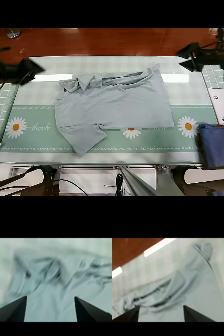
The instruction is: Fold the shirts.
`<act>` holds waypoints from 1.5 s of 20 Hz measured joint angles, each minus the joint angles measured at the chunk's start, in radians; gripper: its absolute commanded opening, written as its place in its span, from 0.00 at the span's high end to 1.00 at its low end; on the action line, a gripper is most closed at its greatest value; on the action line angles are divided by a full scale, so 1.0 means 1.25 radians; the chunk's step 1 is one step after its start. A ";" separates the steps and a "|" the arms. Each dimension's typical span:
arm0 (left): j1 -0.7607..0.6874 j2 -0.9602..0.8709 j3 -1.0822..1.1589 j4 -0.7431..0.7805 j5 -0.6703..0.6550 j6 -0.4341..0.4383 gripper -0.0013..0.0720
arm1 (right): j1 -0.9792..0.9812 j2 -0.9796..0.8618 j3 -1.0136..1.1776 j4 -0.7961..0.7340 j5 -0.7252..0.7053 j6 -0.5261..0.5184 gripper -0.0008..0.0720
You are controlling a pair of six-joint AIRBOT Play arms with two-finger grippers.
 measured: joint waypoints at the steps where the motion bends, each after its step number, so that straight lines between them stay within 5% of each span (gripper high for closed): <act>1: 0.025 0.009 -0.035 0.031 -0.054 -0.017 0.02 | -0.009 0.033 -0.026 -0.044 0.031 -0.001 0.14; 6: 0.125 0.107 -0.294 0.087 -0.147 -0.058 0.02 | -0.075 0.283 -0.322 -0.178 0.020 -0.024 0.13; 12: 0.175 0.179 -0.531 0.005 -0.120 -0.017 0.02 | -0.150 0.529 -0.702 -0.065 -0.041 -0.109 0.14; 24: 0.129 0.130 -0.621 -0.141 0.031 0.098 0.03 | -0.164 0.597 -0.833 0.040 -0.037 -0.164 0.14; 25: 0.112 0.117 -0.620 -0.153 0.033 0.105 0.07 | -0.165 0.598 -0.833 0.042 -0.037 -0.161 0.14; 27: 0.085 0.097 -0.615 -0.155 0.042 0.117 0.94 | -0.167 0.598 -0.828 0.037 -0.041 -0.155 0.14; 30: 0.069 0.083 -0.589 -0.159 0.036 0.130 0.95 | -0.188 0.598 -0.808 -0.012 -0.057 -0.129 0.14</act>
